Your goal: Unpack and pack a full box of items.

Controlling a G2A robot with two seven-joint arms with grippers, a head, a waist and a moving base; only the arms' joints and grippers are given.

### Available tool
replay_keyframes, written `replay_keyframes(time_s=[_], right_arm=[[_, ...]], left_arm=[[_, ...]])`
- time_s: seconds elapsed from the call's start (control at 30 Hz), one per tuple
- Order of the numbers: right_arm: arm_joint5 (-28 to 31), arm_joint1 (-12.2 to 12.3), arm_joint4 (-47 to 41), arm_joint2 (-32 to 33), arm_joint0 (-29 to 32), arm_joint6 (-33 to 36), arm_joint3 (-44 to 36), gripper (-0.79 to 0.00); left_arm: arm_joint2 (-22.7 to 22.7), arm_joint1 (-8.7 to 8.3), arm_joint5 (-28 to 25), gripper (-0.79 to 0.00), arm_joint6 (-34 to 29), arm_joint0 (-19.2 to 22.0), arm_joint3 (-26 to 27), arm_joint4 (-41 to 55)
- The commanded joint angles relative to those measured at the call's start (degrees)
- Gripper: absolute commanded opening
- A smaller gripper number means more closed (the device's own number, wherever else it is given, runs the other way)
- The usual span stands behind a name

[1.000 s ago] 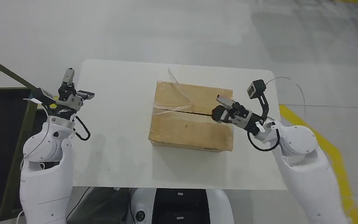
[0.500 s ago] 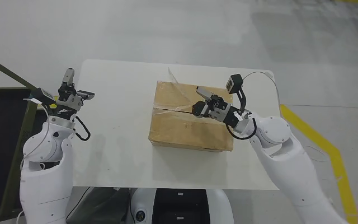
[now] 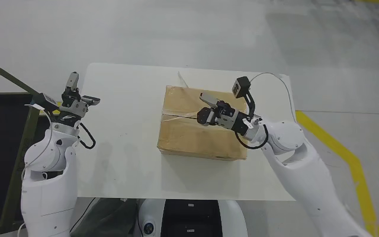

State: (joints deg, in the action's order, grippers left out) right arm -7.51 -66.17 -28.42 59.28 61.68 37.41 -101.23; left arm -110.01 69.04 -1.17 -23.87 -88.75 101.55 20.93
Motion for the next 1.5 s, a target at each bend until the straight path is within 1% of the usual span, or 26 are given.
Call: replay_keyframes(time_s=[0.0,0.07,0.2,0.3,0.37,0.53,0.67,0.77,0.9,0.97,1.03,1.1,1.17,1.33,1.47], right_arm=[[-0.24,-0.53,-0.24,-1.63,-2.25,-0.26,0.04,0.000],[-0.91,-1.20,-0.90,-3.31,-4.62,-0.97,0.90,0.000],[-3.76,-2.78,-1.96,-7.30,-10.07,-2.22,5.77,0.000],[-3.38,-3.78,-3.93,-8.78,-12.33,-3.12,8.91,0.000],[-2.83,-4.04,-3.52,-8.92,-12.76,-3.89,9.51,0.000],[-6.65,-3.39,11.13,-9.49,-13.43,-7.37,5.89,0.000],[-11.07,-3.01,19.33,-9.73,-13.94,-8.33,2.96,0.000],[-11.90,-2.79,23.63,-9.89,-14.89,-6.10,1.79,0.000],[-13.94,-2.44,30.26,-10.51,-17.71,-0.60,1.68,0.000],[-13.77,-2.45,31.67,-10.88,-19.30,2.57,2.65,0.000],[-12.22,-2.47,33.79,-11.86,-21.25,6.64,4.24,0.000],[-11.95,-2.69,34.93,-12.39,-22.60,7.56,5.73,0.000],[-9.75,-2.89,35.83,-13.52,-23.42,9.50,6.41,0.000],[-4.87,-2.93,38.50,-13.36,-23.03,8.04,6.76,0.000],[-4.71,-2.91,38.59,-13.31,-22.90,8.00,6.72,0.000]], left_arm=[[0.00,0.00,0.00,0.000,0.00,0.00,0.00,0.00],[0.00,0.00,0.00,0.000,0.00,0.00,0.00,0.00],[0.00,0.00,0.00,0.000,0.00,0.00,0.00,0.00],[0.00,0.00,0.00,0.000,0.00,0.00,0.00,0.00],[0.00,0.00,0.00,0.000,0.00,0.00,0.00,0.00],[0.00,0.00,0.00,0.000,0.00,0.00,0.00,0.00],[0.00,0.00,0.00,0.000,0.00,0.00,0.00,0.00],[0.00,0.00,0.00,0.000,0.00,0.00,0.00,0.00],[0.00,0.00,0.00,0.000,0.00,0.00,0.00,0.00],[0.00,0.00,0.00,0.000,0.00,0.00,0.00,0.00],[0.00,0.00,0.00,0.000,0.00,0.00,0.00,0.00],[0.00,0.00,0.00,0.000,0.00,0.00,0.00,0.00],[0.00,0.00,0.00,0.000,0.00,0.00,0.00,0.00],[0.00,0.00,0.00,0.000,0.00,0.00,0.00,0.00],[0.00,0.00,0.00,0.000,0.00,0.00,0.00,0.00]])
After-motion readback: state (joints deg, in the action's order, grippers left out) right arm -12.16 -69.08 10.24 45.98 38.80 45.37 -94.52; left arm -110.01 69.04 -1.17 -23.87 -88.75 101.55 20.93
